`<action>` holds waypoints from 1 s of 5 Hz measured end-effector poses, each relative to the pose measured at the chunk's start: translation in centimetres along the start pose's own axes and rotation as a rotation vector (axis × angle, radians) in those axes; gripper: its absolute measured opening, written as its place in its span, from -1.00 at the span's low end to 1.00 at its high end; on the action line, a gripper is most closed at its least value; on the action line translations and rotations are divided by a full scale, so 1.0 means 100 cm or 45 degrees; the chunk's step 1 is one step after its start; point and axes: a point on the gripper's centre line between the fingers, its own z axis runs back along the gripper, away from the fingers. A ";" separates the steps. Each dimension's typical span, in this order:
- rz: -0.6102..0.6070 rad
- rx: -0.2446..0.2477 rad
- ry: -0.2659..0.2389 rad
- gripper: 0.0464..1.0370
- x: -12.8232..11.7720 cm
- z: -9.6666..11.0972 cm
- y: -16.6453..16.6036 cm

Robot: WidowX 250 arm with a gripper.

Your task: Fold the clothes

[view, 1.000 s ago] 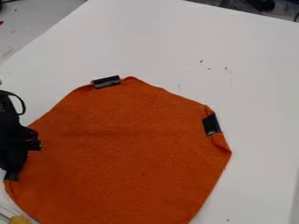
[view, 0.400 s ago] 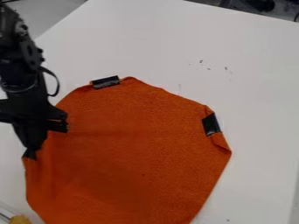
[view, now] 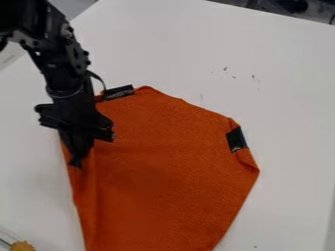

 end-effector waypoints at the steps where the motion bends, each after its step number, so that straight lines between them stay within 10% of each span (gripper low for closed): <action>1: -0.060 -0.042 0.000 -0.93 0.012 -0.007 -0.011; 3: -0.121 -0.118 -0.018 -0.50 0.024 -0.013 -0.024; 5: -0.059 -0.318 -0.005 0.66 0.046 -0.001 -0.059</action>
